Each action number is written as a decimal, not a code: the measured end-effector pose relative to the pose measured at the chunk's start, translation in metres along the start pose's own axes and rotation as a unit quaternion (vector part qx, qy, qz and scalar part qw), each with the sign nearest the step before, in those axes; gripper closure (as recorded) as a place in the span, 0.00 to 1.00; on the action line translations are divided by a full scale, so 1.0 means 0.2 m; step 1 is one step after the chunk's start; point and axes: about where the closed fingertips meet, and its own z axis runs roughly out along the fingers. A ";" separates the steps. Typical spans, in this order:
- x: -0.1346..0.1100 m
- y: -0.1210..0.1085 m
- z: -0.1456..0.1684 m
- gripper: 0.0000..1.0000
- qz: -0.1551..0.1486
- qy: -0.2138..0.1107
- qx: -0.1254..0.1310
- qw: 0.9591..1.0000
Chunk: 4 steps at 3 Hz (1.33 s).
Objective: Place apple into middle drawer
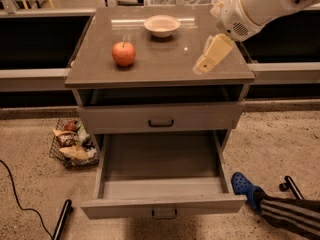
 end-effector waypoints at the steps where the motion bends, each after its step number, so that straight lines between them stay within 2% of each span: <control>1: -0.02 -0.05 0.14 0.00 0.008 -0.019 0.003 1.000; 2: -0.09 -0.15 0.42 0.00 0.041 -0.080 0.006 0.996; 3: -0.18 -0.25 0.70 0.00 0.072 -0.130 0.006 0.989; 4: -0.30 -0.30 0.89 0.00 0.089 -0.174 -0.002 0.981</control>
Offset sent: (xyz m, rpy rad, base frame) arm 0.1428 0.0783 -0.0816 0.3792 -0.0431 -0.0421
